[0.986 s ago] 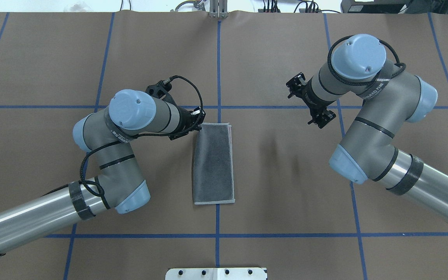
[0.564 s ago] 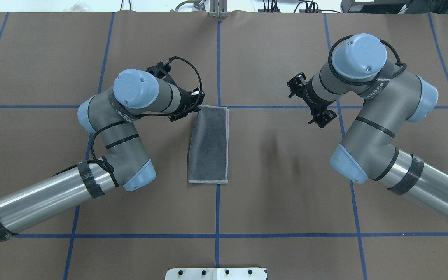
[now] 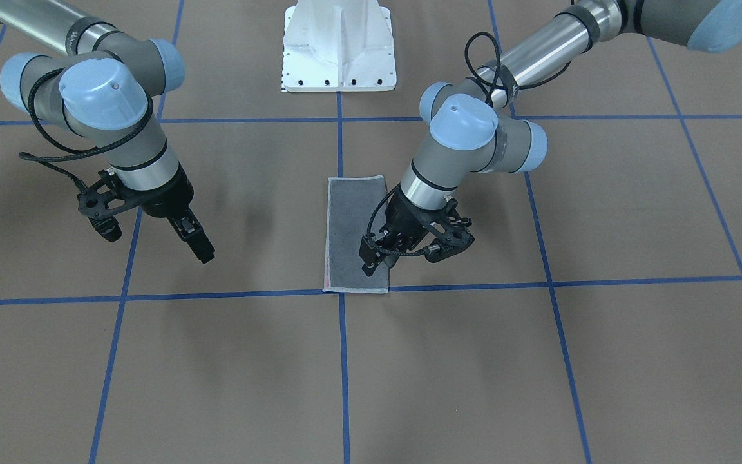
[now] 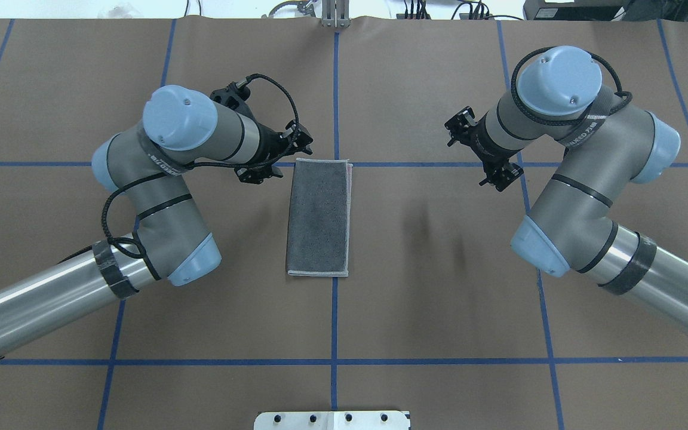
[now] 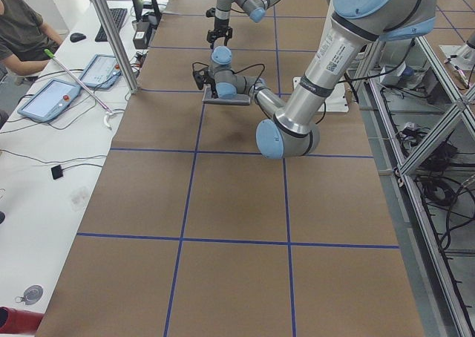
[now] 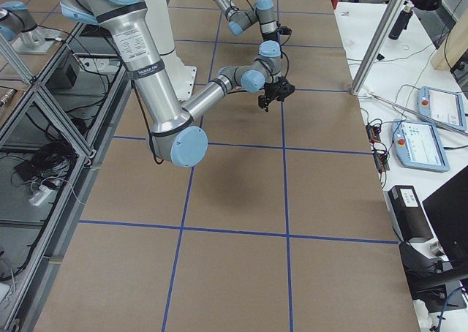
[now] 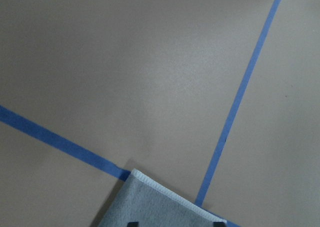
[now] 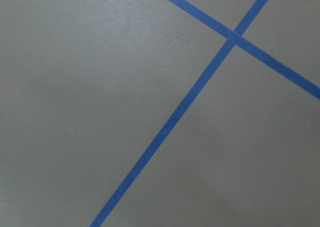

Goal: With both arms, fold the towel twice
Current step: 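Open the left gripper and lift it off the strip, then move the left gripper to the strip's near end and grasp its edge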

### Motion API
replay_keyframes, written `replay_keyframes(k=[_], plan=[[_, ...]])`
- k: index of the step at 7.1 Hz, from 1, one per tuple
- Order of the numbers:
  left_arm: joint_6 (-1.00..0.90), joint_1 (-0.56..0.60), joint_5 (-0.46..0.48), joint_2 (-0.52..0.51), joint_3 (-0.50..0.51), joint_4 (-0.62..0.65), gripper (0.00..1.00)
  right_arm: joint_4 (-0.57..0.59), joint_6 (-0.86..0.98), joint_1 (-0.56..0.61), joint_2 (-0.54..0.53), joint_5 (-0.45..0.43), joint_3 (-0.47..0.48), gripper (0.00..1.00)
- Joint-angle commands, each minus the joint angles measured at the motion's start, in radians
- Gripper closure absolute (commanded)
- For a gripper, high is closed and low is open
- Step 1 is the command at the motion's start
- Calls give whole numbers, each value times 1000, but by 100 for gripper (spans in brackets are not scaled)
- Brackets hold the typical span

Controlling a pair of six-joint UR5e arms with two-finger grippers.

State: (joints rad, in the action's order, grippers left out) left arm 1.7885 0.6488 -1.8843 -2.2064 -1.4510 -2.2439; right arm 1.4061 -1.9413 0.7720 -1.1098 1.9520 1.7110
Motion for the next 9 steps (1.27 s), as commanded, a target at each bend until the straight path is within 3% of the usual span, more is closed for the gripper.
replay_keyframes(k=[1, 2, 5, 9], plan=[[50, -33, -4, 132, -142, 3, 18, -1, 140, 38, -39, 77, 4, 0], [93, -70, -1, 152, -175, 12, 19, -1, 189, 59, -50, 117, 4, 0], [164, -223, 124, 160, -224, 110, 40, -2, 269, 78, -74, 160, 10, 0], [166, -282, 185, 168, -223, 112, 48, -3, 268, 75, -74, 160, 12, 0]])
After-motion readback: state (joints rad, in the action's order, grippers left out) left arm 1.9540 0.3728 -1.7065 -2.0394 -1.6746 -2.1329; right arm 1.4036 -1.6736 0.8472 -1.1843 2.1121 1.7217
